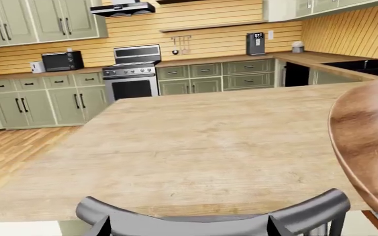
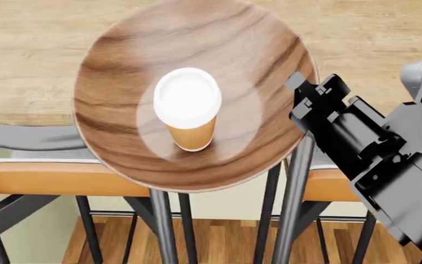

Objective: Place the cup inside the bowl on the dining table and move the bowl to any counter.

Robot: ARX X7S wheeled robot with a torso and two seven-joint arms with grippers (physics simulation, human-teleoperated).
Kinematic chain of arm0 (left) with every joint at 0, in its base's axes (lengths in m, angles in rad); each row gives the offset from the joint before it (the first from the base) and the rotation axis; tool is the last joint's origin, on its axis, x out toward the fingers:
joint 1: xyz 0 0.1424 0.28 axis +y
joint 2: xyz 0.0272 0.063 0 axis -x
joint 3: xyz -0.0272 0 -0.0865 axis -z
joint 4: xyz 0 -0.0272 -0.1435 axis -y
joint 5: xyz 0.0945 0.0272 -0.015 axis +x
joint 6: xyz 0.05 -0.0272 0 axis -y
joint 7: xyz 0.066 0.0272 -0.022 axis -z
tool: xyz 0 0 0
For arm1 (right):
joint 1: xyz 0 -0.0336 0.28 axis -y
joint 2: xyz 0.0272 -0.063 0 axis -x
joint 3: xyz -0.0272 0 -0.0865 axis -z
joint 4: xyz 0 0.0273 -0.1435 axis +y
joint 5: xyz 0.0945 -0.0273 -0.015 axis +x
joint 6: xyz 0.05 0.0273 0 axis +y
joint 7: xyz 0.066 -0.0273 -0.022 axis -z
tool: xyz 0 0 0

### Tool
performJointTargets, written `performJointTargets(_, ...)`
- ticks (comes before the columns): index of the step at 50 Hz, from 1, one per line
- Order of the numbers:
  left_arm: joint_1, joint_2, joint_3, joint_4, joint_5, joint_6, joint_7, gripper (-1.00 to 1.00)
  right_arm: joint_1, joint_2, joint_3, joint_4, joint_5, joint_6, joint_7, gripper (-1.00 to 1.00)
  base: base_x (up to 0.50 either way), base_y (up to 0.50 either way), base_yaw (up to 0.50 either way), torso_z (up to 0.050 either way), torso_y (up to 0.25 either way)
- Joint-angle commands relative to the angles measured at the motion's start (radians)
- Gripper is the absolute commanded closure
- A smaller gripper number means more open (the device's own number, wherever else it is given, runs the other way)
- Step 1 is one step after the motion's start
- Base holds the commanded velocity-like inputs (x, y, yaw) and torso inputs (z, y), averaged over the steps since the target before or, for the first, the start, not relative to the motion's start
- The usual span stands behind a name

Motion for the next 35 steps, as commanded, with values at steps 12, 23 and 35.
performJointTargets(12,-0.005,0.011,0.019,-0.005,0.018,-0.004,-0.003,-1.0,-0.01,0.005,-0.007,-0.008,0.021,-0.02,-0.017,1.0,0.0,0.47,0.0,0.001,0.0)
performJointTargets(23,0.008,-0.001,0.006,-0.001,0.012,0.004,0.003,-1.0,-0.011,0.006,-0.016,-0.007,0.024,-0.027,-0.015,1.0,0.0,0.47,0.0,0.0,0.0)
performJointTargets(35,0.006,0.005,0.019,-0.001,0.019,0.008,-0.003,-1.0,-0.017,0.009,-0.022,-0.011,0.025,-0.037,-0.014,1.0,0.0,0.47,0.0,0.0,0.0)
